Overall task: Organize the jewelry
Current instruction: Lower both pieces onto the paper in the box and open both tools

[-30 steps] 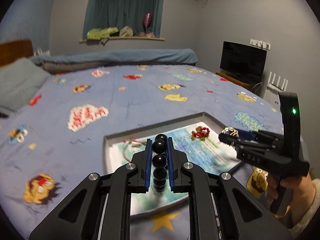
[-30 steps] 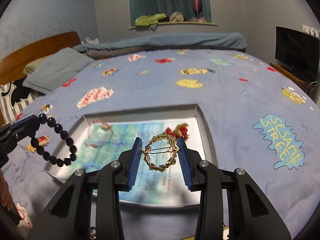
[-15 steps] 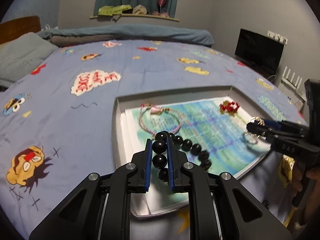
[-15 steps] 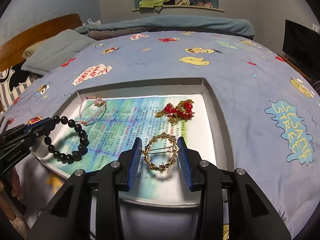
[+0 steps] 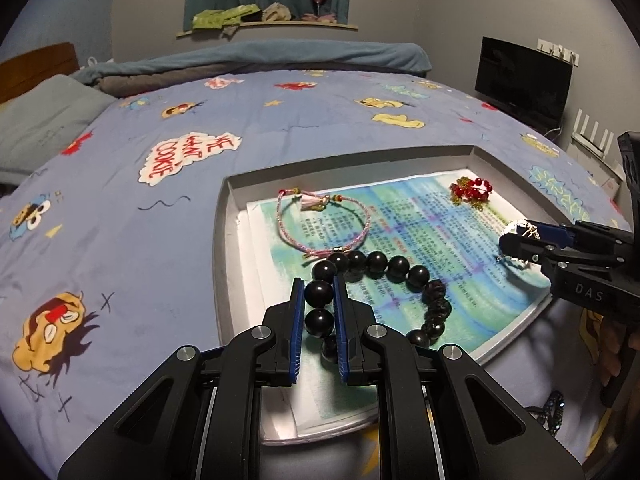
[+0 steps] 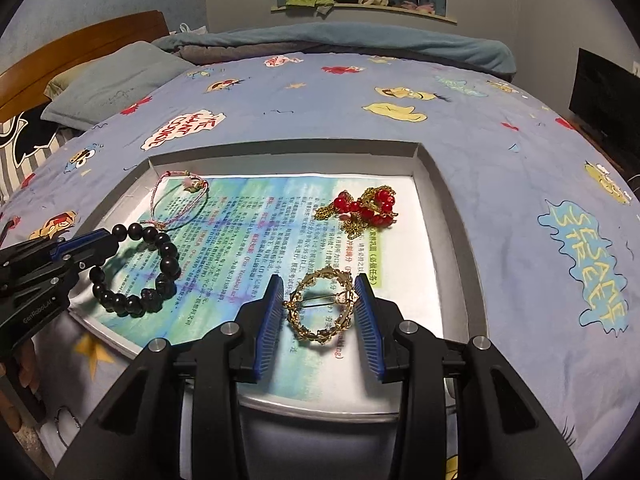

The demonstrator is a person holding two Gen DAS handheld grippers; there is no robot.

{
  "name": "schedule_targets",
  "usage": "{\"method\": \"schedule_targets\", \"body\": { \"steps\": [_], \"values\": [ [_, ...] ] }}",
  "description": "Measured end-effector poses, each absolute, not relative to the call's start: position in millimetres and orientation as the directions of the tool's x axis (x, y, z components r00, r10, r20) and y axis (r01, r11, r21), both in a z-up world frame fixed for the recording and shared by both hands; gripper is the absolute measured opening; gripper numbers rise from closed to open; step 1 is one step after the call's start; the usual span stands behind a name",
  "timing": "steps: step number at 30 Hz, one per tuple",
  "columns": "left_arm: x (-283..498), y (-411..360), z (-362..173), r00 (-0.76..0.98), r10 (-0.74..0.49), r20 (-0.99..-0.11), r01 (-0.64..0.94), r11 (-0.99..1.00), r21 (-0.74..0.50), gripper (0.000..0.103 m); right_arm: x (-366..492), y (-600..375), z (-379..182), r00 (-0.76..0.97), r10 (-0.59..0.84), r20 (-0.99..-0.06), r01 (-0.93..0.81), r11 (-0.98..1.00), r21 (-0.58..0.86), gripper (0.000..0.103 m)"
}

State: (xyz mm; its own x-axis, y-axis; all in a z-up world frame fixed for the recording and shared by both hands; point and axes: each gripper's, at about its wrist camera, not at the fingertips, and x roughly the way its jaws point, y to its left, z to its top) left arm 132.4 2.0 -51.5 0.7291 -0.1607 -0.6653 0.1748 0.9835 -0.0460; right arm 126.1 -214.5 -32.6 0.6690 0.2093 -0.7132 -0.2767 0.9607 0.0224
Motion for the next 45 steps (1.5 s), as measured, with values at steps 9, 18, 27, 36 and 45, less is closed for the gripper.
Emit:
{"method": "schedule_targets", "body": {
  "steps": [9,18,27,36,45],
  "values": [
    [132.2,1.5,-55.1,0.73,-0.143,-0.668,0.169,0.985,-0.027,0.015,126.9,-213.1,-35.1,0.673,0.213,-0.709,-0.281,0.96,0.022,0.038],
    [128.8,0.3,-52.3,0.744,-0.142,-0.653,0.172,0.985,-0.018,0.026,124.7,-208.3,-33.7,0.683,0.225,-0.694,-0.292,0.956,0.023,0.053],
    [122.3,10.3,-37.4,0.798,-0.114,-0.591,0.127,0.992,-0.021,0.049,115.5,-213.3,-18.8,0.744,0.232,-0.627,-0.272,0.962,0.033,0.072],
    [117.9,9.8,-32.1,0.826,-0.097,-0.555,0.114,0.993,-0.004,0.073,109.8,-228.5,-7.1,0.783,0.238,-0.574,-0.243,0.968,0.07,0.092],
    [115.9,9.1,-29.0,0.83,-0.082,-0.552,0.095,0.995,-0.006,0.089,105.5,-235.2,-5.8,0.801,0.199,-0.564,-0.208,0.977,0.049,0.097]
  ]
}}
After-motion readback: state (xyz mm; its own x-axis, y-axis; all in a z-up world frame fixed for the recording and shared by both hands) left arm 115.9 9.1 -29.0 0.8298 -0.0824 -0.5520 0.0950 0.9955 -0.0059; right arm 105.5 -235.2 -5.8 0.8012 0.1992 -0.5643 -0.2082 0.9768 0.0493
